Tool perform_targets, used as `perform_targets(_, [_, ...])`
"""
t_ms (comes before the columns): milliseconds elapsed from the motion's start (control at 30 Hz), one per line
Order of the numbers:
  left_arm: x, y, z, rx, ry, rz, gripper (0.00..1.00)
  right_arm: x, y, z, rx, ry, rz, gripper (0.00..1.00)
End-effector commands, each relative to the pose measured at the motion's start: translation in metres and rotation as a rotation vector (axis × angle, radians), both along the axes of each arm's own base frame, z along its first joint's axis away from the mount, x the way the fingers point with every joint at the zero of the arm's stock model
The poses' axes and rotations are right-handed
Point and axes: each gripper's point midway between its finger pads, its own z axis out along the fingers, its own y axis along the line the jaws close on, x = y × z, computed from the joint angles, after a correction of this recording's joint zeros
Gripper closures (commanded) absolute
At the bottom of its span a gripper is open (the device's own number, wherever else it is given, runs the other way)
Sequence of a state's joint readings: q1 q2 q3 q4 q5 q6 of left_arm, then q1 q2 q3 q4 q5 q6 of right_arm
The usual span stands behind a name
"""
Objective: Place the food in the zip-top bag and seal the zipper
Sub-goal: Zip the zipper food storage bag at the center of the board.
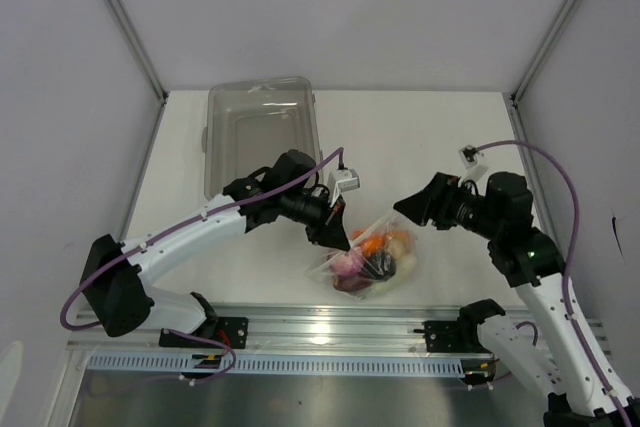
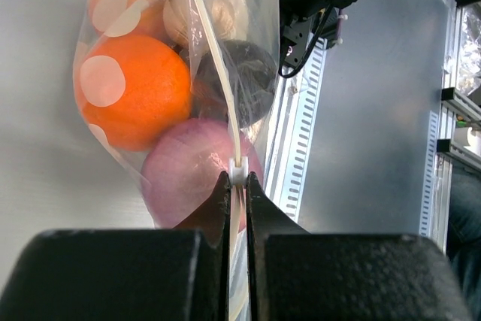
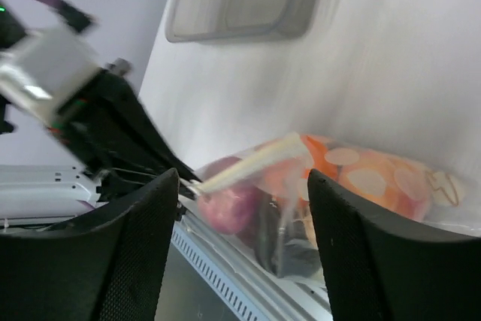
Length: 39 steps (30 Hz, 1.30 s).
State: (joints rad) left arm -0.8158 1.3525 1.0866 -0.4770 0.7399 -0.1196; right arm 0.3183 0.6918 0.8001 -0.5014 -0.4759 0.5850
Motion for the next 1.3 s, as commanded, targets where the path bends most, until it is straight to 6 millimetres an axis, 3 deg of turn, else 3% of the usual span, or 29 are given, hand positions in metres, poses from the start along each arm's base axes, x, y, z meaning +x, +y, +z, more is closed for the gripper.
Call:
perform_targets(0, [-0.006, -0.001, 0.018, -0.038, -0.033, -0.061, 1.00, -0.001, -0.008, 0.047, -0.085, -0.138, 0.027, 0.27])
perform_targets(67, [-0.007, -0.001, 0.022, -0.046, -0.040, -0.073, 0.99, 0.005, 0.000, 0.044, -0.114, -0.105, 0.090, 0.27])
perform_targets(100, [-0.009, 0.000, 0.024, -0.050, -0.038, -0.082, 0.99, 0.002, 0.005, 0.054, -0.107, -0.114, 0.137, 0.27])
perform_targets(133, [-0.009, -0.001, 0.025, -0.055, -0.041, -0.091, 0.99, 0.008, 0.011, 0.047, -0.131, -0.099, 0.181, 0.27])
perform_targets(233, [-0.017, -0.001, 0.030, -0.083, -0.023, -0.135, 0.99, 0.002, 0.028, 0.057, -0.103, -0.114, 0.319, 0.29])
perform_targets(467, [-0.019, -0.003, 0.026, -0.092, -0.005, -0.148, 0.99, -0.009, 0.061, 0.031, -0.138, -0.056, 0.504, 0.49])
perform_targets(533, [-0.020, -0.003, 0.025, -0.095, -0.003, -0.153, 0.99, -0.012, 0.067, 0.021, -0.146, -0.031, 0.530, 0.60])
perform_targets(733, [-0.019, -0.004, 0.024, -0.093, -0.006, -0.154, 0.99, -0.022, 0.077, -0.006, -0.165, 0.021, 0.569, 0.69])
perform_targets(900, [-0.017, -0.004, 0.026, -0.099, -0.012, -0.156, 1.00, -0.032, 0.078, -0.026, -0.180, 0.048, 0.590, 0.61])
perform_targets(1200, [-0.018, -0.002, 0.028, -0.100, -0.008, -0.154, 0.99, -0.045, 0.077, -0.035, -0.181, 0.058, 0.607, 0.55])
perform_targets(1267, [-0.019, -0.002, 0.029, -0.098, -0.010, -0.157, 0.99, -0.046, 0.077, -0.030, -0.181, 0.029, 0.605, 0.48])
